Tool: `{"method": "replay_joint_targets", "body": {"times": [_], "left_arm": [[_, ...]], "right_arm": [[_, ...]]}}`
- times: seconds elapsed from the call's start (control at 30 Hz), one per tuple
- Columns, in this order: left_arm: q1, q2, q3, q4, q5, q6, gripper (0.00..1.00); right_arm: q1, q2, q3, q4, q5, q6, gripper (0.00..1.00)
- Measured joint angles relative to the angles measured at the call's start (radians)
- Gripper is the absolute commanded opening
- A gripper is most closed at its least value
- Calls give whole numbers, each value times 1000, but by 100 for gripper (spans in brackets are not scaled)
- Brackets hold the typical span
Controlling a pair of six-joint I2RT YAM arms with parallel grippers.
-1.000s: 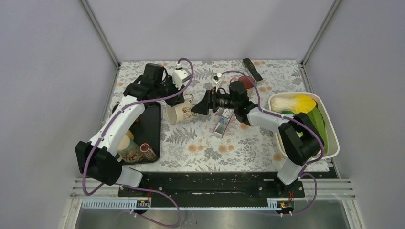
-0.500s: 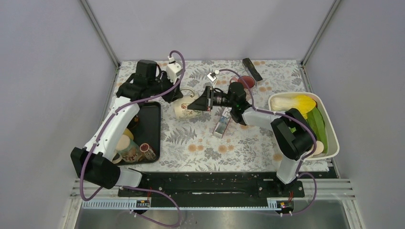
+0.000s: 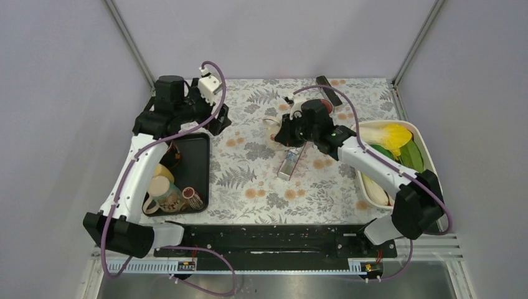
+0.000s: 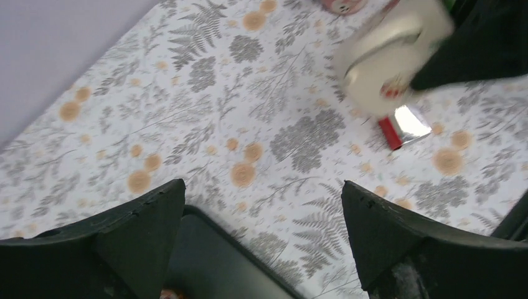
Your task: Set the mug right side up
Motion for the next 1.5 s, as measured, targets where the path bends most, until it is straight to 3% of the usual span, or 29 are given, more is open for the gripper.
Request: {"method": "replay_joint_targets", "body": {"times": [0.1, 0.23, 0.33, 0.53, 0.63, 0.67, 0.7, 0.97, 1.1, 1.23, 1.4, 1.5], "left_arm": [[5, -40, 10, -71, -61, 101, 99], [1, -48, 4, -228, -117, 281, 96], [-18, -13, -23, -358, -171, 390, 88], [-82, 116, -135, -516, -323, 463, 87], [-85, 126, -170, -544, -363, 462, 90], [-85, 125, -176, -551, -371, 463, 96], [-85, 121, -182, -552, -379, 466, 99], [-65, 74, -328, -557, -462, 502, 99], [-19, 51, -419, -544, -492, 524, 99], [10, -1, -488, -521, -476, 583, 99], [12, -58, -576, -497, -443, 689, 99], [13, -59, -622, -464, -433, 736, 90]], "right_arm": [[-30, -39, 63, -235, 250, -136, 0], [-147, -39, 98, -435, 426, -214, 0], [-232, -2, 98, -529, 474, -241, 0], [-272, 138, 98, -591, 450, -256, 0], [-275, 188, 98, -593, 435, -256, 0], [-278, 200, 98, -593, 429, -257, 0], [-281, 208, 98, -593, 423, -257, 2], [-312, 222, 112, -584, 394, -262, 65], [-315, 217, 114, -566, 393, -265, 89], [-315, 185, 114, -558, 389, -270, 99], [-315, 146, 114, -543, 366, -273, 100], [-315, 137, 114, -539, 354, -274, 99]]}}
